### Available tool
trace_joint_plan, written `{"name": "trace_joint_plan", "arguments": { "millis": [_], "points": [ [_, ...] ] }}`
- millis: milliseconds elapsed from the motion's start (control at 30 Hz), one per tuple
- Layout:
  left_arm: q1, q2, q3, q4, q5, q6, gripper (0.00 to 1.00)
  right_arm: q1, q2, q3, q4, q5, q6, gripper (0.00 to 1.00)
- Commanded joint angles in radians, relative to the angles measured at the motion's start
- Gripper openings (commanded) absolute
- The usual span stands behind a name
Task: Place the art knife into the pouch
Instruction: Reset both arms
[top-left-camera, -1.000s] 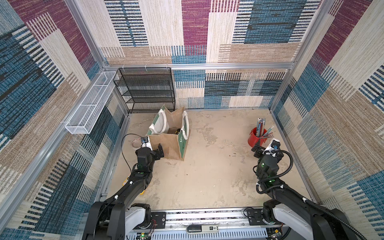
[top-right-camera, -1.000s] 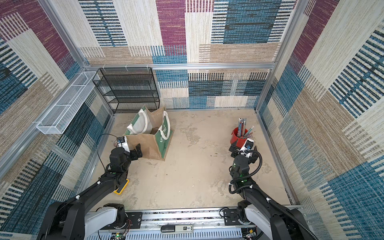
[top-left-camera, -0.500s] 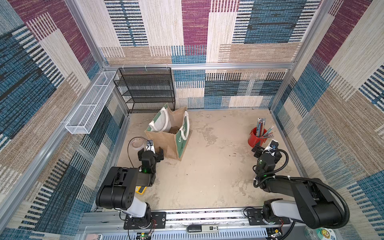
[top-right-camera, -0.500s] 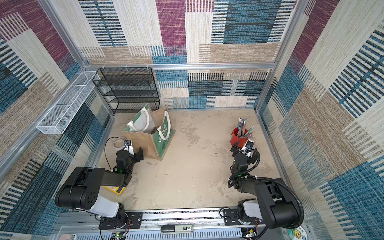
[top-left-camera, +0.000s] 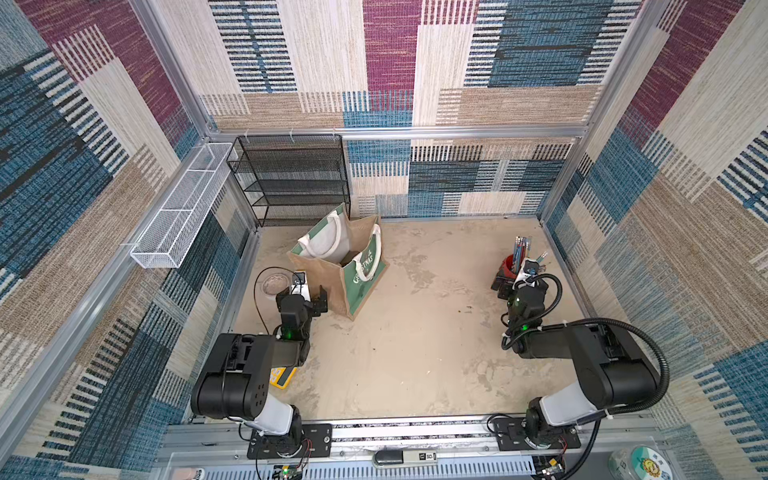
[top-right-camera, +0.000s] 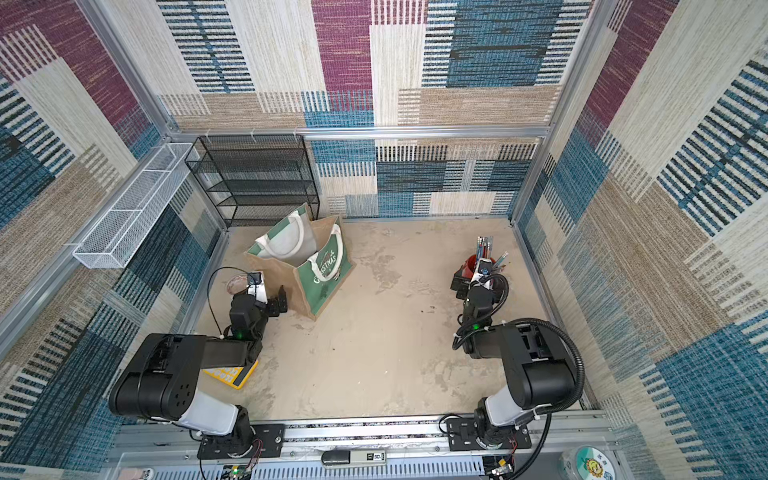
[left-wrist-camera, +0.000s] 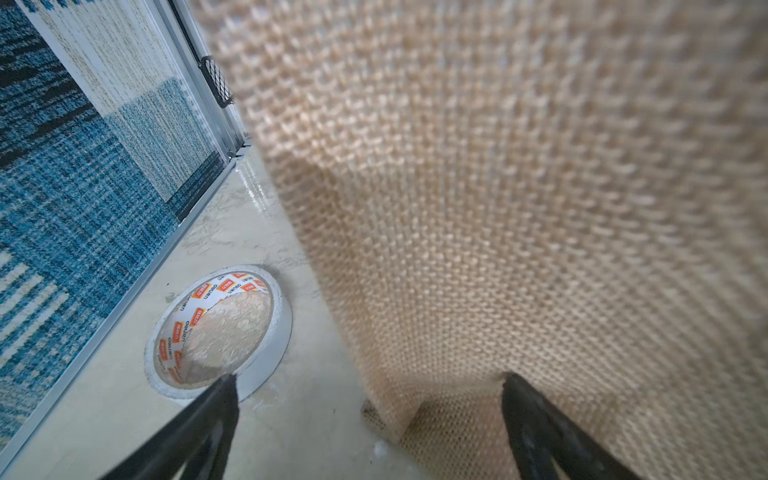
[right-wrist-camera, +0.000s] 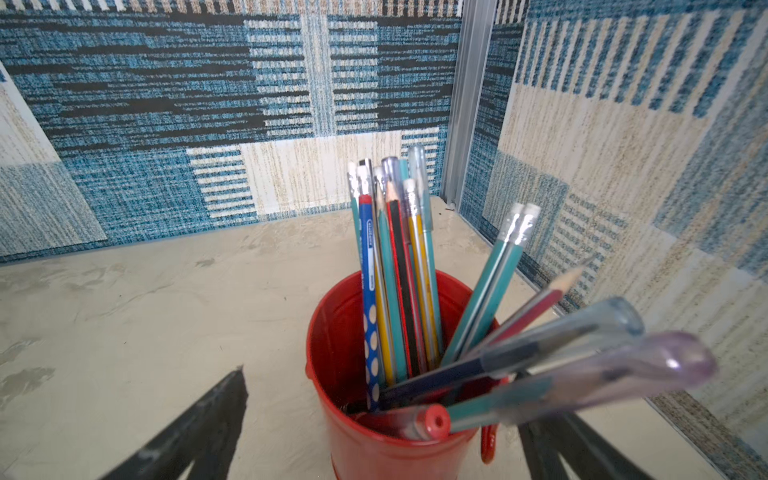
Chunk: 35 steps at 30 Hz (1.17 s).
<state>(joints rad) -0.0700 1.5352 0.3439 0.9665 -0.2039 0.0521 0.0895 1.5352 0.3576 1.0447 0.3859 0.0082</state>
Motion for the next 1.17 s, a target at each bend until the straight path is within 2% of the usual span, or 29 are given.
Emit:
{"name": "trace_joint_plan", "arguments": {
  "millis": [0, 100, 267, 300, 333, 400, 433, 500, 533, 833, 967, 1133],
  "points": [
    [0.001, 0.001, 0.006, 0.000, 0.009, 0.012, 0.99, 0.000, 0.000, -0.003, 0.006, -0.053, -0.022, 0.99],
    [0.000, 0.002, 0.006, 0.000, 0.009, 0.012, 0.99, -0.003, -0.010, -0.027, 0.035, -0.089, -0.030, 0.99],
    [0.001, 0.002, 0.007, -0.005, 0.011, 0.012, 0.99, -0.044, -0.043, -0.128, 0.178, -0.228, -0.027, 0.99],
    [0.001, 0.002, 0.009, -0.005, 0.011, 0.012, 0.99, -0.062, -0.022, -0.155, 0.225, -0.258, -0.016, 0.99],
    [0.000, 0.000, 0.009, -0.006, 0.011, 0.012, 1.00, -0.063, 0.036, -0.178, 0.366, -0.260, -0.028, 0.99],
    [0.000, 0.000, 0.009, -0.008, 0.011, 0.012, 0.99, -0.069, -0.013, -0.153, 0.231, -0.283, -0.018, 1.00],
    [0.000, 0.001, 0.009, -0.006, 0.011, 0.012, 1.00, -0.070, 0.022, -0.168, 0.324, -0.280, -0.022, 1.00],
    [0.000, -0.001, 0.009, -0.006, 0.011, 0.012, 0.99, -0.071, -0.007, -0.157, 0.245, -0.285, -0.019, 0.99],
    [0.000, 0.001, 0.008, -0.004, 0.011, 0.012, 0.99, -0.071, 0.013, -0.163, 0.297, -0.282, -0.022, 0.99],
    [0.004, 0.003, 0.025, -0.035, 0.025, 0.011, 0.99, -0.071, -0.001, -0.157, 0.259, -0.285, -0.021, 0.99],
    [0.046, 0.010, 0.079, -0.137, 0.130, -0.004, 0.99, -0.071, 0.003, -0.158, 0.267, -0.284, -0.022, 1.00],
    [0.053, 0.008, 0.074, -0.129, 0.139, -0.007, 0.99, -0.071, 0.001, -0.158, 0.265, -0.285, -0.022, 0.99]
  ]
}}
